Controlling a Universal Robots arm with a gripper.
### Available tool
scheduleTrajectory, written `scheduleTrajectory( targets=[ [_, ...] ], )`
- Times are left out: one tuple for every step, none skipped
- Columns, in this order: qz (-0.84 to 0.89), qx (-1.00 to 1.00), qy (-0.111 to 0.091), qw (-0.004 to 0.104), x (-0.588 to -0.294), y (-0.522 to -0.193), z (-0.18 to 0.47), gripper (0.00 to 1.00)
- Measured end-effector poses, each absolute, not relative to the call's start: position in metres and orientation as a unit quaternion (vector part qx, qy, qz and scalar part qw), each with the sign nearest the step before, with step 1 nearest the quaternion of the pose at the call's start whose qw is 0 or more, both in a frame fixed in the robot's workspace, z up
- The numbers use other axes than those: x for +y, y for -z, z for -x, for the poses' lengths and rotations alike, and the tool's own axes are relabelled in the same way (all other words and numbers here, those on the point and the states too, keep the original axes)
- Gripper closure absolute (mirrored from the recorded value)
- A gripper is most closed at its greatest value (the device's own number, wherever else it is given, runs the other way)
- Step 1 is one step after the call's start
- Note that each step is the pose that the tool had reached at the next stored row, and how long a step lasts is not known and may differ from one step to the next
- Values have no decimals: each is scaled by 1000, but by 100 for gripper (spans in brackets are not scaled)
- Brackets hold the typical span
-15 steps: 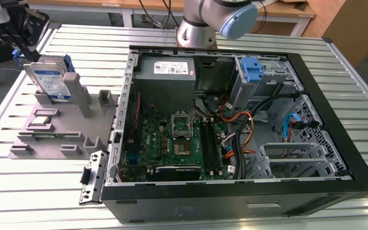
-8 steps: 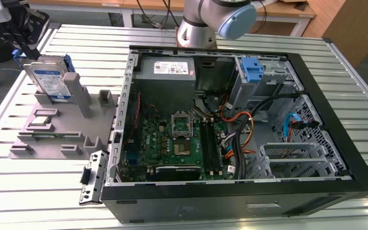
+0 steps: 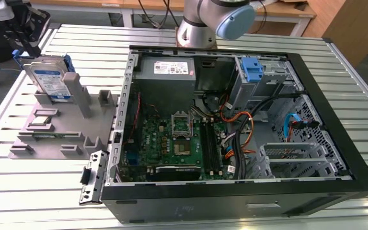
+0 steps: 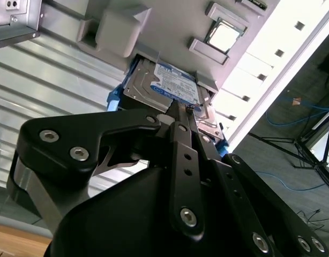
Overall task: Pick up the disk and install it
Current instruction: 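Reach for the disk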
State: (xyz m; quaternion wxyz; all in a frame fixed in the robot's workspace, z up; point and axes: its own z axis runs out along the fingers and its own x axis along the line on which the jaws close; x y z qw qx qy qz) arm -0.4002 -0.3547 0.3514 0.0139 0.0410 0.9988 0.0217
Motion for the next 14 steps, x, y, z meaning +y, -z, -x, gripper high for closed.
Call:
scheduleTrajectory(
  targets=[
    [-41, 999, -22, 14, -352, -350, 401, 90],
    [-41, 999, -22, 14, -350, -349, 402, 90],
    [-41, 999, -22, 14, -349, -348, 403, 90],
    [-41, 999, -22, 14, -347, -347, 403, 90],
    [-41, 999, -22, 14, -345, -345, 404, 90],
    [-41, 999, -22, 14, -343, -344, 405, 90],
    [-41, 999, -22, 14, -341, -343, 405, 90],
    [-42, 999, -22, 14, -339, -341, 406, 90],
    [-42, 999, -22, 14, -337, -340, 406, 90],
    [-42, 999, -22, 14, -335, -339, 407, 90],
    [-42, 999, -22, 14, -334, -339, 407, 90],
    [-42, 999, -22, 14, -333, -338, 408, 90],
    [-42, 999, -21, 14, -332, -338, 408, 90],
    [-42, 999, -21, 13, -332, -338, 408, 90]
  ],
)
